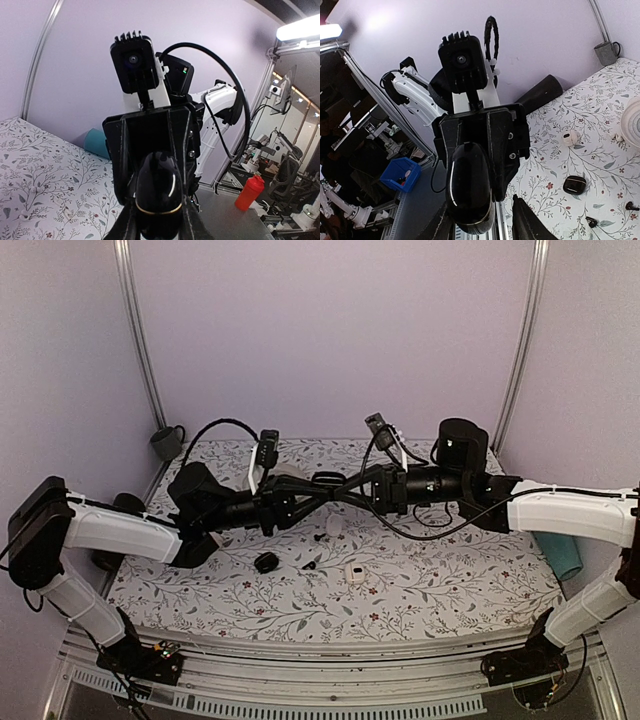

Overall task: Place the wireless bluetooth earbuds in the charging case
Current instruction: Pass from the left arm to the right

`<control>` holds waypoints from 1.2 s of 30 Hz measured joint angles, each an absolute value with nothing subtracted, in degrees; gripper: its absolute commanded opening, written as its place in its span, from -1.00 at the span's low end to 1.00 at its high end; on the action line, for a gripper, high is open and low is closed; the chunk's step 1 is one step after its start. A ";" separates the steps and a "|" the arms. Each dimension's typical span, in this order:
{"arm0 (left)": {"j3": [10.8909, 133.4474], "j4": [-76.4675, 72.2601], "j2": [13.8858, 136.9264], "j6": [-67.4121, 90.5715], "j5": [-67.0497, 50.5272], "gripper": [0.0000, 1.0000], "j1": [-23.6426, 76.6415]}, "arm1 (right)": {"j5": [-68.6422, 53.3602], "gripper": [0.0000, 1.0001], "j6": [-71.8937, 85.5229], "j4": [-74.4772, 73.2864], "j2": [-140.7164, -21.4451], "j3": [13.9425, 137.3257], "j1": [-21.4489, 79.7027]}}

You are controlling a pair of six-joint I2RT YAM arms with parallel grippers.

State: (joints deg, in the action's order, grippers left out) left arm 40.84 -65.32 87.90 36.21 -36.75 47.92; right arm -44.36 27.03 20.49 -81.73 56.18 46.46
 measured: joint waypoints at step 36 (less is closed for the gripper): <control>38.59 -62.94 86.41 33.10 -30.20 0.91 47.53 | -41.06 -0.90 35.07 27.46 -82.26 53.82 45.67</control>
State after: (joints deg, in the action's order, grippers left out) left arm 38.59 -62.94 86.41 33.10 -30.20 47.53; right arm -41.06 35.07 27.46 -82.26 53.82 45.67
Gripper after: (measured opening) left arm 0.682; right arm 0.230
